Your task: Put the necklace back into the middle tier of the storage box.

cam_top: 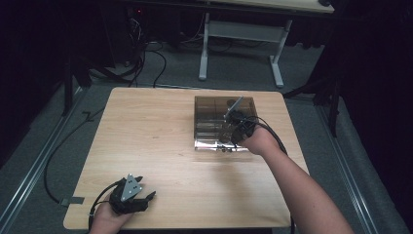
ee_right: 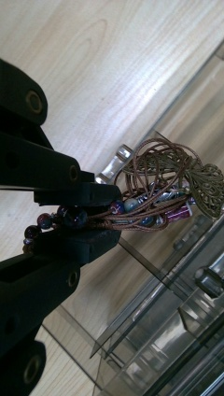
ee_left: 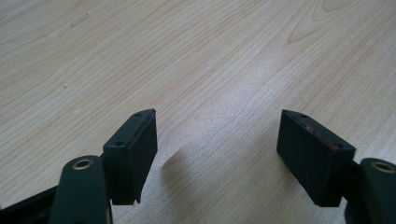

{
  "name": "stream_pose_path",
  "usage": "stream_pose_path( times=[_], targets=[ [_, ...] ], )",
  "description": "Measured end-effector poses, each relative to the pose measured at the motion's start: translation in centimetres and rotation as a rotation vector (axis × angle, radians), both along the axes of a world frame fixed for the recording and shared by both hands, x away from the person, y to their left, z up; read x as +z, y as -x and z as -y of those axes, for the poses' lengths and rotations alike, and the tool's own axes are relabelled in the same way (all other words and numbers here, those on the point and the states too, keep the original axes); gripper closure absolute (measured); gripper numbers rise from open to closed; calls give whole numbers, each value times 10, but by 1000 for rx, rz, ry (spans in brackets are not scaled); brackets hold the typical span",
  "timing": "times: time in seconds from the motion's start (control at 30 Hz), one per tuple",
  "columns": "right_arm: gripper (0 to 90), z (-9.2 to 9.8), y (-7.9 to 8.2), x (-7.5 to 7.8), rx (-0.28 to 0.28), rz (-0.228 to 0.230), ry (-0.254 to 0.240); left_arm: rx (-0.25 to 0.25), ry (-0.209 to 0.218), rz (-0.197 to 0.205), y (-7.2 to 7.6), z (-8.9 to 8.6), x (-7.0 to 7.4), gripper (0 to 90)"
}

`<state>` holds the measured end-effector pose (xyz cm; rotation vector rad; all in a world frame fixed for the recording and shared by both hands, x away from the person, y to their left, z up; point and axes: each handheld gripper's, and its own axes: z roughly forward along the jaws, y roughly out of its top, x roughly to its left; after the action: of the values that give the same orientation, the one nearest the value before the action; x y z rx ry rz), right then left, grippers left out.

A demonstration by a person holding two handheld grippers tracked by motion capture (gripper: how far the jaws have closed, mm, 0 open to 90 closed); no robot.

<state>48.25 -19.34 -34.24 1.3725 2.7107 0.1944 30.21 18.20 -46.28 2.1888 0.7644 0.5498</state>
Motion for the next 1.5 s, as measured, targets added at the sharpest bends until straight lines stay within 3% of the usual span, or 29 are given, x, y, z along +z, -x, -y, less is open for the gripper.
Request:
stream_pose_path(
  times=[0.37, 0.53, 0.8, 0.9, 1.2, 1.37, 1.5],
  targets=[
    [792, 0, -10, -10, -44, -14, 23, -2, 0, 0, 0, 0, 0, 292],
    [790, -3, -12, -16, -18, -17, 29, 0, 3, 0, 0, 0, 0, 292],
    [780, -8, -13, -24, -20, -18, 33, 0, 3, -1, 0, 0, 0, 292],
    [730, -9, -14, -26, -15, -11, 33, 0, 2, -1, 0, 0, 0, 292],
    [672, 3, -9, -3, -57, 21, -28, -1, 0, -2, 0, 0, 0, 292],
    [672, 18, -6, -4, -91, 16, -36, 0, 4, -3, 0, 0, 0, 292],
    [701, 28, -5, -13, -112, -12, -74, -1, 1, -2, 0, 0, 0, 292]
  ],
)
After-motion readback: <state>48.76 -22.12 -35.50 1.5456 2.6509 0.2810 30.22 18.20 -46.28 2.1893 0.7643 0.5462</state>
